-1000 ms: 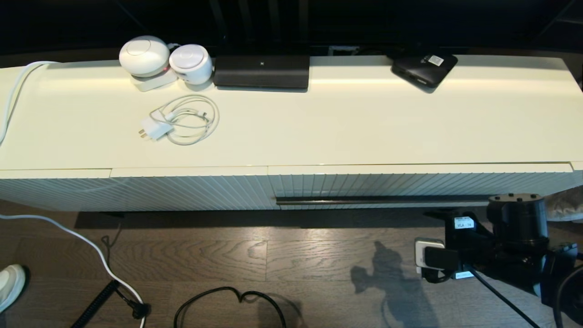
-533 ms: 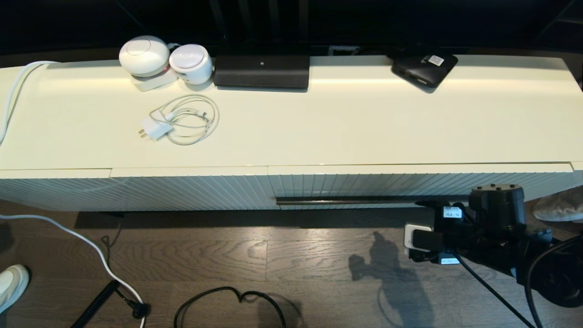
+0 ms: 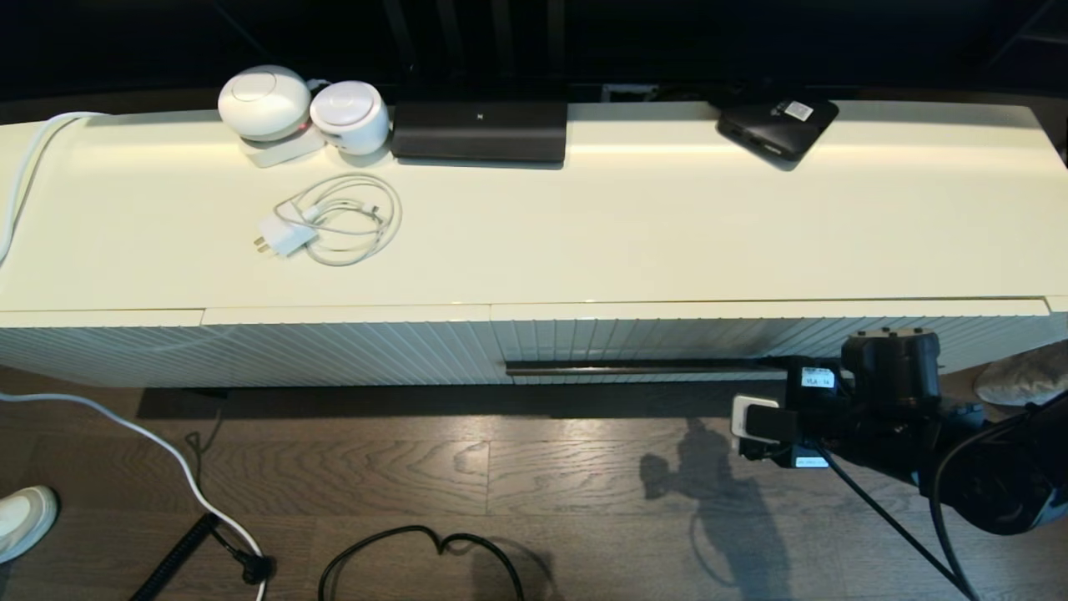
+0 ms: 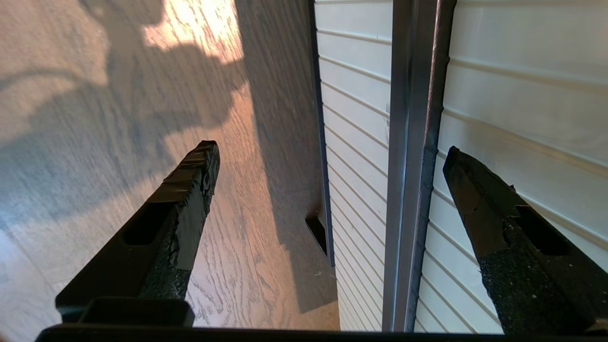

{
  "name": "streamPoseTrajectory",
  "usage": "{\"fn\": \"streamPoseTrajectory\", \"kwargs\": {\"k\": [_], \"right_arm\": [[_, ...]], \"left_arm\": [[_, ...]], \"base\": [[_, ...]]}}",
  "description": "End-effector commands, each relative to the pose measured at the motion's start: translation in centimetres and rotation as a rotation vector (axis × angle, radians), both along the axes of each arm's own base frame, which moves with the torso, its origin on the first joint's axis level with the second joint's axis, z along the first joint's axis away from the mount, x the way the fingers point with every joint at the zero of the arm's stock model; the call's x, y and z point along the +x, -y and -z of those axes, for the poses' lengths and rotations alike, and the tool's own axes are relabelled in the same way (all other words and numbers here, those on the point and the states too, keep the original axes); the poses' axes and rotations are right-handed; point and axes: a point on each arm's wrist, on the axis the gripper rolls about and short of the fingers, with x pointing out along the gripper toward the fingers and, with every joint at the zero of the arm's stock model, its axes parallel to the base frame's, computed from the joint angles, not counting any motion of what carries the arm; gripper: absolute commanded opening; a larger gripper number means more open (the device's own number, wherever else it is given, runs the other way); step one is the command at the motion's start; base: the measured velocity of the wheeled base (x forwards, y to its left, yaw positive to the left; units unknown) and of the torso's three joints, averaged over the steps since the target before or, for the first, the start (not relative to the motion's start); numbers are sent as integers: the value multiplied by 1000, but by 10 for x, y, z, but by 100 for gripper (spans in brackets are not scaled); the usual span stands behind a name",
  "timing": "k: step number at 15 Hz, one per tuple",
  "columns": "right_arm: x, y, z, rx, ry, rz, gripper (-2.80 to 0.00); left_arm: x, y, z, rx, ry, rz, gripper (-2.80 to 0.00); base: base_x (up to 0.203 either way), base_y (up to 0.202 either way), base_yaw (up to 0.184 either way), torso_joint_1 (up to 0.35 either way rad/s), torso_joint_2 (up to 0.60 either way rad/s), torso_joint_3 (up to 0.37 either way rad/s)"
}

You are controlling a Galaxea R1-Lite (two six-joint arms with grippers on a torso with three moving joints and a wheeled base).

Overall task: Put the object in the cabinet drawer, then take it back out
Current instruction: Open the drawer

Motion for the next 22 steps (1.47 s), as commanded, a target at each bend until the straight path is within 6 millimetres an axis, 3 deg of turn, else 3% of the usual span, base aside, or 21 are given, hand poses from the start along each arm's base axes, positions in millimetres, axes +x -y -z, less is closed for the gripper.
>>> {"fn": "streamPoseTrajectory", "kwargs": {"k": [1, 8, 22], "right_arm": [[9, 0, 6, -5, -6, 2, 0], [20, -3, 8, 5, 1, 6, 0], [-9, 1, 22, -13, -84, -3, 0]], "left_arm": [[0, 0, 0, 0, 1, 0, -280], [0, 0, 0, 0, 2, 0, -280], [0, 0, 0, 0, 2, 0, -280]], "base": [[0, 0, 0, 0, 0, 0], [0, 0, 0, 0, 0, 0], [0, 0, 0, 0, 0, 0]]}}
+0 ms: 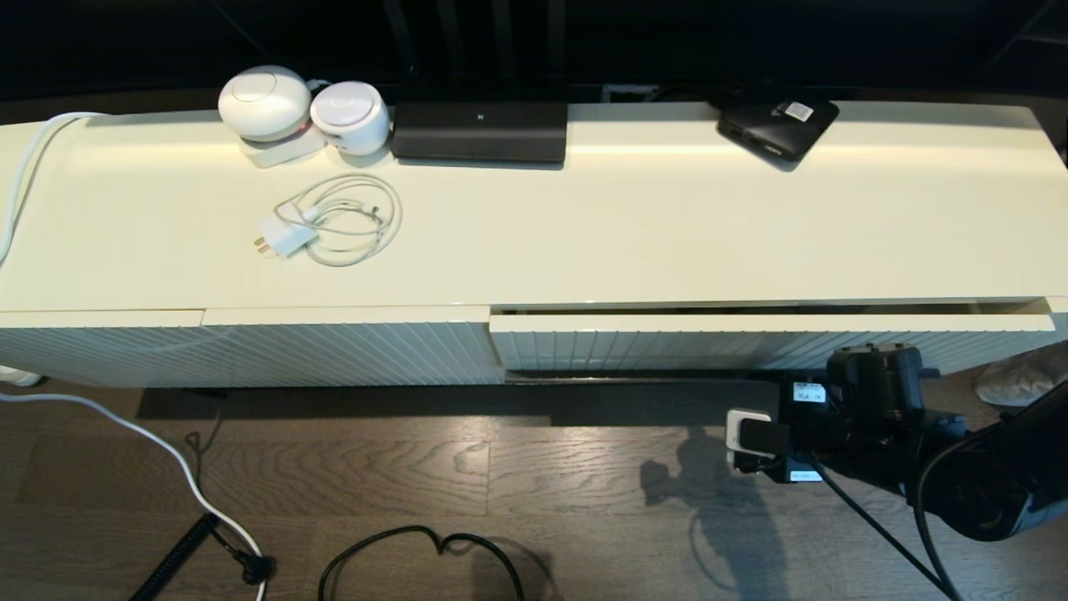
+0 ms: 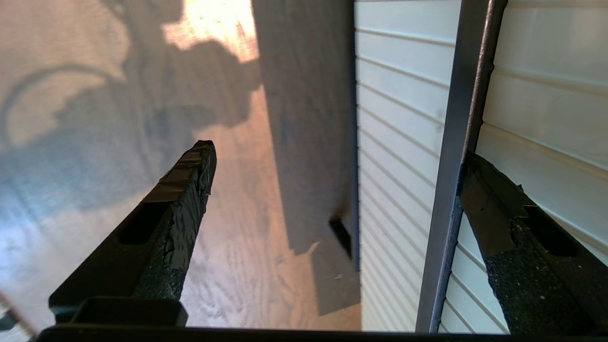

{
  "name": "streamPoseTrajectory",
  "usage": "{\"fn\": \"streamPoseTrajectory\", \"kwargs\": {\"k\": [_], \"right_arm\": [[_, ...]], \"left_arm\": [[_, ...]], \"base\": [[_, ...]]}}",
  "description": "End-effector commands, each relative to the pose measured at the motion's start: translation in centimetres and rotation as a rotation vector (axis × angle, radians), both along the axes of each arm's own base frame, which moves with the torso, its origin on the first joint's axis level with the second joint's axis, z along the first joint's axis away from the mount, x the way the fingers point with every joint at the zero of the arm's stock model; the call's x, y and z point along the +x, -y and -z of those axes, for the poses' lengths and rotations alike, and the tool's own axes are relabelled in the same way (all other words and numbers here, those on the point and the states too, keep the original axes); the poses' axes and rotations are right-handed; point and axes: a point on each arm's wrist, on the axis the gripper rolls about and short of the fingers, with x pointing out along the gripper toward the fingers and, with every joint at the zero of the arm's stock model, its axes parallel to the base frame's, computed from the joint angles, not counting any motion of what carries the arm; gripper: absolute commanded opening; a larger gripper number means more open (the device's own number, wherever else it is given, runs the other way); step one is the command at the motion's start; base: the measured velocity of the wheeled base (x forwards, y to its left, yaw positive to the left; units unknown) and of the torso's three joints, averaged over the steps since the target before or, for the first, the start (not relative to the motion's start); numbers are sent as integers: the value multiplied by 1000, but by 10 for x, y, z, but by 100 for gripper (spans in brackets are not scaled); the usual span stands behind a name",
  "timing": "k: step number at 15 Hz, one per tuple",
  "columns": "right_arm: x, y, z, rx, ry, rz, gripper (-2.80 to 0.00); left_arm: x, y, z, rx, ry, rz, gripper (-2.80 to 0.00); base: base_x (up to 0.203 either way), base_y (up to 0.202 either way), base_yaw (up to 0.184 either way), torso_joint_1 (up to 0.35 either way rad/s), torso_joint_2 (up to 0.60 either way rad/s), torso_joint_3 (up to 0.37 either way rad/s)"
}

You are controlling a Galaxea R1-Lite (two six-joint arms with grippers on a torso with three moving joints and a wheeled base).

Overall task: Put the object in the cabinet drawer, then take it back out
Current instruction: Open the drawer

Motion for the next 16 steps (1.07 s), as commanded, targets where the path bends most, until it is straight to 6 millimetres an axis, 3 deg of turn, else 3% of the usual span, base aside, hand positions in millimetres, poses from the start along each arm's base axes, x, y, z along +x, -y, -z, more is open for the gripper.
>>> {"fn": "streamPoseTrajectory", "kwargs": {"k": [1, 11, 16], "right_arm": [[-5, 1, -5, -3, 15, -5, 0], [-52, 9, -4, -17, -45, -12, 0], [-70, 13, -30, -2, 30, -9, 0]], "left_arm": [[0, 0, 0, -1, 2, 0, -280], [0, 0, 0, -1, 2, 0, -280], [0, 0, 0, -1, 2, 0, -280]], "base": [[0, 0, 0, 0, 0, 0], [0, 0, 0, 0, 0, 0], [0, 0, 0, 0, 0, 0]]}}
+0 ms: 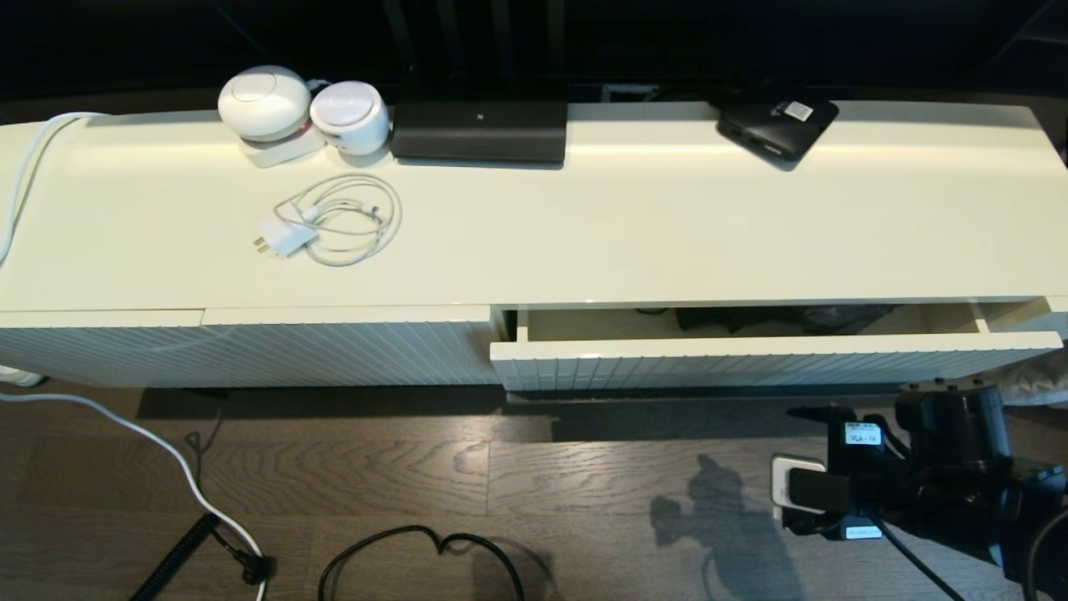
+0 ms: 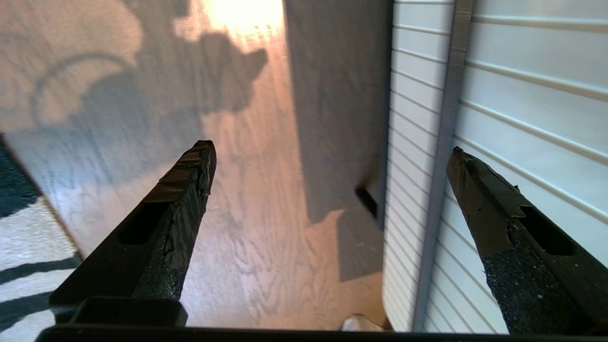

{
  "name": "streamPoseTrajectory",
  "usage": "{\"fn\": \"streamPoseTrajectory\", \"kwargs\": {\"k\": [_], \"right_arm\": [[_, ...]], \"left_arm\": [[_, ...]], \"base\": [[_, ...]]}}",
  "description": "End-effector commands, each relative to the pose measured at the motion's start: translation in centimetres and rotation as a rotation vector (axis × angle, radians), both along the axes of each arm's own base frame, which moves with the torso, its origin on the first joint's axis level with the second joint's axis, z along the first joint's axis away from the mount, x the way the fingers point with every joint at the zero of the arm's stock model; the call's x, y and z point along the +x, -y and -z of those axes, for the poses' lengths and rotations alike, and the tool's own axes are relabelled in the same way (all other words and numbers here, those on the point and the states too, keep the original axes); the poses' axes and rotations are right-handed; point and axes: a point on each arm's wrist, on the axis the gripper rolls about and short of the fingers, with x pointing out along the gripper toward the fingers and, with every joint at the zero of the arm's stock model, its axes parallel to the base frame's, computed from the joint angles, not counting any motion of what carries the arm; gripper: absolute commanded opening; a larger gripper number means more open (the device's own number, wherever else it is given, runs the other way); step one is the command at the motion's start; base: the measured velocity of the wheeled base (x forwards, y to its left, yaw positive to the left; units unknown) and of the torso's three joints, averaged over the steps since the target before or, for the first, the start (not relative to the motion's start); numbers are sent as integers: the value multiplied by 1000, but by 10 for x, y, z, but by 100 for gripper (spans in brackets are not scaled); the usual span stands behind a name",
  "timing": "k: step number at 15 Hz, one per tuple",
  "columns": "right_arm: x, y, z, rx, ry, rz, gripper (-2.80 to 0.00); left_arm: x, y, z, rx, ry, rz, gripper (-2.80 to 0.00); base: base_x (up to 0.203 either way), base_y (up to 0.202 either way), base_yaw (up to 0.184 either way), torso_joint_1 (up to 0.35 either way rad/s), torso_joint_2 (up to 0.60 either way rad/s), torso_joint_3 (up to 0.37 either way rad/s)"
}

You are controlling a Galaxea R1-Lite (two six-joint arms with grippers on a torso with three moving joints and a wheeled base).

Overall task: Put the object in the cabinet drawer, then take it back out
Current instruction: Open the drawer

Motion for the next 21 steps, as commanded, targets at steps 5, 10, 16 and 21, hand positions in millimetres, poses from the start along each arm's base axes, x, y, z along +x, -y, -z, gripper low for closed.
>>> {"fn": "streamPoseTrajectory", "kwargs": {"k": [5, 10, 16, 21], "right_arm": [[-36, 11, -54, 36, 193, 10, 0], [-49, 22, -76, 52, 289, 50, -280], [-64, 25, -102, 80, 429, 51, -280], [-60, 23, -112, 88, 456, 45, -280]], "left_arm": [[0, 0, 0, 0, 2, 0, -280], [0, 0, 0, 0, 2, 0, -280], [0, 0, 0, 0, 1, 0, -280], [0, 0, 0, 0, 1, 0, -280]], "base": [[0, 0, 0, 0, 0, 0], [0, 0, 0, 0, 0, 0], [0, 0, 0, 0, 0, 0], [0, 0, 0, 0, 0, 0]]}}
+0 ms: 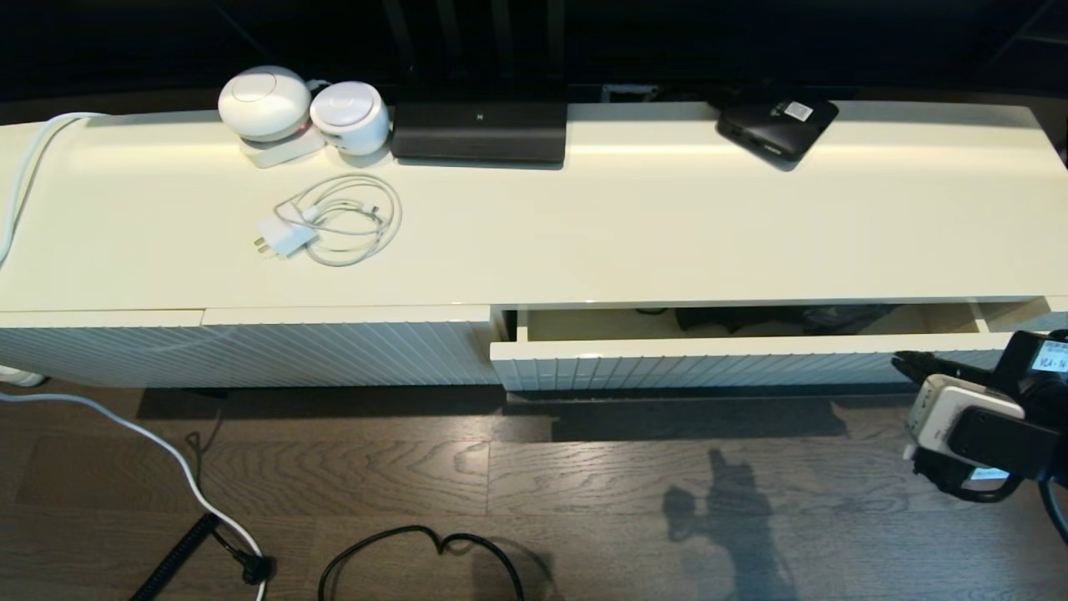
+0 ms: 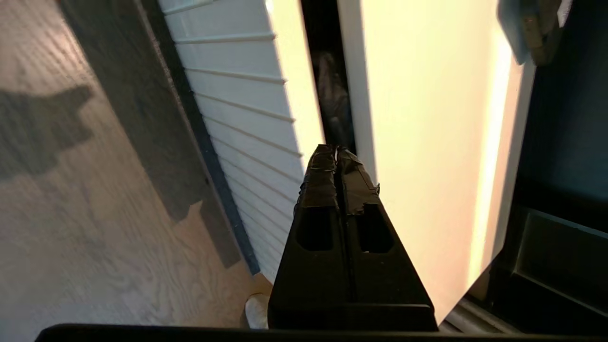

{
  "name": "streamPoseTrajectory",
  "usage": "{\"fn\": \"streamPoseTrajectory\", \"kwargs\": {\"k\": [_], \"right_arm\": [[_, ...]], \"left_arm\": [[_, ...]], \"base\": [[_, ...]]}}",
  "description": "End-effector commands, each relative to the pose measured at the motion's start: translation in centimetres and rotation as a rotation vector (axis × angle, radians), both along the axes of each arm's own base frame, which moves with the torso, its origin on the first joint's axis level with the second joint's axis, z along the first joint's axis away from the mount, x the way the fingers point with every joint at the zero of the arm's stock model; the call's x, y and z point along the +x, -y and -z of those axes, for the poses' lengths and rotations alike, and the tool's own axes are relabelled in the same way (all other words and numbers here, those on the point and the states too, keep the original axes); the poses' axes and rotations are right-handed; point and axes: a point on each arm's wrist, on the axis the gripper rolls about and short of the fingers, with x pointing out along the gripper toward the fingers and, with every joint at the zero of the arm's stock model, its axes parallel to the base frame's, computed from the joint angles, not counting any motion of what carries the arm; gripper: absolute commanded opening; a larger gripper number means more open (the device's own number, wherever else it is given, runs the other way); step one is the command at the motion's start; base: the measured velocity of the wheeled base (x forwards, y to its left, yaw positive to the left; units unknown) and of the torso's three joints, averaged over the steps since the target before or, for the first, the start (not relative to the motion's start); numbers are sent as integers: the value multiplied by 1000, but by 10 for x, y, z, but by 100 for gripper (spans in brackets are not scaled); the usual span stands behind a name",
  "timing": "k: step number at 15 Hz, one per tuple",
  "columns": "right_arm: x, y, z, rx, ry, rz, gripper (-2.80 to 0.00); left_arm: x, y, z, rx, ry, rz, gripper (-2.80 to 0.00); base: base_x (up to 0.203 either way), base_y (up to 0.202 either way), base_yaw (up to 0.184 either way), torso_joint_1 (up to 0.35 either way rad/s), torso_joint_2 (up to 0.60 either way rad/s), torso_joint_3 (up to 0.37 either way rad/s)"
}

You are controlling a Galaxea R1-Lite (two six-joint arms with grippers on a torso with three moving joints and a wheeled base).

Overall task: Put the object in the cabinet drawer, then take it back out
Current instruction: Open the drawer

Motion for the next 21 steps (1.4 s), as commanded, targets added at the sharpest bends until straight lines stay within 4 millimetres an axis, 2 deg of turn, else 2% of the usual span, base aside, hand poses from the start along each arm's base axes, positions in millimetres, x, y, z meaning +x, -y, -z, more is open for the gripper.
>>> {"fn": "streamPoseTrajectory", "kwargs": {"k": [1, 4, 7, 9, 14, 18, 21], "right_arm": [[10, -2, -6, -4, 16, -4, -280], [34, -7, -9, -5, 9, -5, -280], [53, -12, -5, 28, -26, -5, -280], [63, -17, -9, 44, -17, -15, -280], [77, -23, -15, 50, -7, -25, -280], [80, -26, -13, 48, -12, -33, -280], [82, -28, -24, 57, -16, -29, -280]], "left_arm": [[0, 0, 0, -1, 3, 0, -280], [0, 0, 0, -1, 1, 0, -280], [0, 0, 0, -1, 2, 0, -280], [0, 0, 0, -1, 1, 0, -280], [0, 0, 0, -1, 1, 0, -280], [0, 0, 0, -1, 2, 0, -280], [0, 0, 0, -1, 1, 0, -280]], "base": [[0, 0, 0, 0, 0, 0], [0, 0, 0, 0, 0, 0], [0, 0, 0, 0, 0, 0], [0, 0, 0, 0, 0, 0], [0, 0, 0, 0, 0, 0], [0, 0, 0, 0, 0, 0], [0, 0, 0, 0, 0, 0]]}}
